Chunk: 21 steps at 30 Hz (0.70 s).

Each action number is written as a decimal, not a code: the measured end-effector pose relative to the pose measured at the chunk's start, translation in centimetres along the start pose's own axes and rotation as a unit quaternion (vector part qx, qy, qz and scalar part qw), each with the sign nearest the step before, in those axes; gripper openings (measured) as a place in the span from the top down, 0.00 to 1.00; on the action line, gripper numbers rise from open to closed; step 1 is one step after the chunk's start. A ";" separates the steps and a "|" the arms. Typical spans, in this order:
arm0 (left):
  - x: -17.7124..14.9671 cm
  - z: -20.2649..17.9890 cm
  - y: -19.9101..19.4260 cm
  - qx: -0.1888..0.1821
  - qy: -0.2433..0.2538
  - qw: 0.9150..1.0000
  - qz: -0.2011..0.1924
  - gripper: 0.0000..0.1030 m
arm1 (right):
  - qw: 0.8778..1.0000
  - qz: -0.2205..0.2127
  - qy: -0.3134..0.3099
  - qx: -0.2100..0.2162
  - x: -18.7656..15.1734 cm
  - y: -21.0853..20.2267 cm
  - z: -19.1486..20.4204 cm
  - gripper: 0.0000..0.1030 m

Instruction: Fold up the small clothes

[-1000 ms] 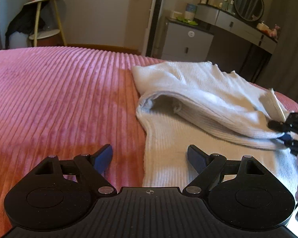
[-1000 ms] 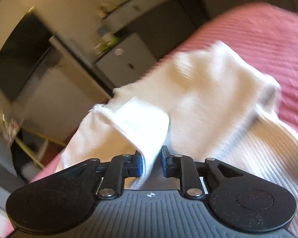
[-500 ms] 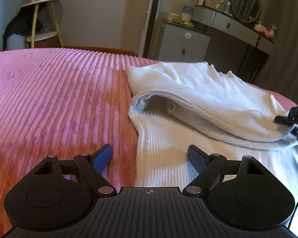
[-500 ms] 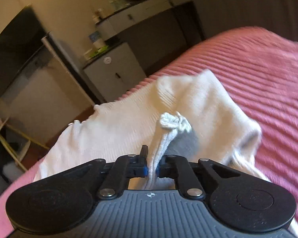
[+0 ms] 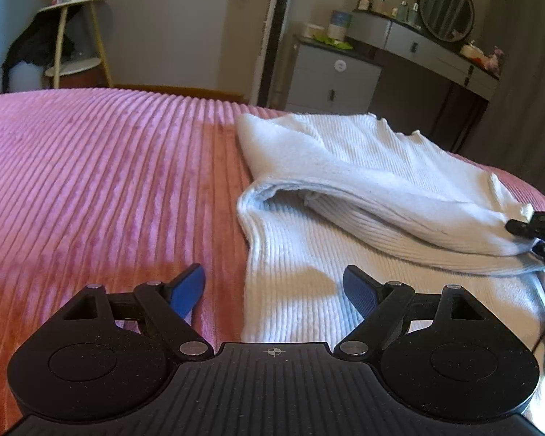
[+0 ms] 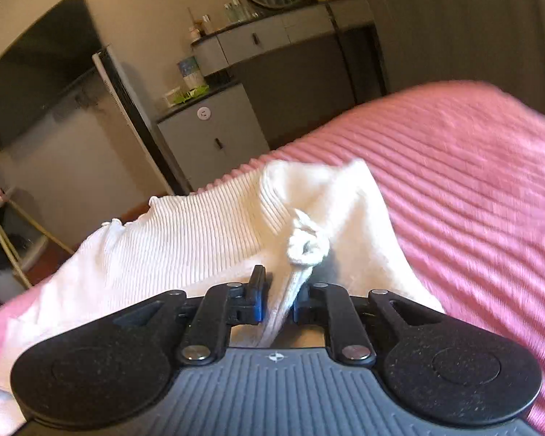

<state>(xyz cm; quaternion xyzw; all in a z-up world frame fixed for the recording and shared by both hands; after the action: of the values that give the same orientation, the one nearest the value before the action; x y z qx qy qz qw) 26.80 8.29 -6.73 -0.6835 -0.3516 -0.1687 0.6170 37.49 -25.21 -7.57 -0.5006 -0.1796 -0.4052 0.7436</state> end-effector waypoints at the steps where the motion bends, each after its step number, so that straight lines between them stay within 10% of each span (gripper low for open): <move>1: 0.1 0.0 0.0 -0.001 -0.001 1.000 -0.001 0.15 | 1.000 0.000 0.012 -0.001 0.0 -0.7 -0.1 0.82; 5: 0.3 0.3 -0.1 0.001 -0.010 1.000 -0.009 0.15 | 1.000 -0.017 0.021 -0.008 -0.7 -3.7 1.2 0.64; 16: 1.0 1.4 -0.3 0.031 -0.012 0.999 0.000 0.15 | 0.979 0.028 -0.162 0.125 -6.2 -2.2 15.2 0.74; 21: 1.1 2.7 0.2 0.011 -0.042 0.999 0.018 0.15 | 0.973 0.083 -0.192 0.101 -8.9 1.8 15.7 0.75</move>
<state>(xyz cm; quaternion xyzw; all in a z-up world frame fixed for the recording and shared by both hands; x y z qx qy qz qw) 27.14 11.22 -6.60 -0.6892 -0.3663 -0.1247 0.6125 35.67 -7.13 -7.80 -0.5045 -0.3169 -0.2176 0.7731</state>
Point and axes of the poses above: each gripper's, at about its wrist camera, not at the fingertips, and y roughly the way its jaws point, z to its left, x to its top, the point moved 4 cm from there along y, roughly the way its jaws point, and after that the axes turned 6 degrees about z, right-handed, at the moved point
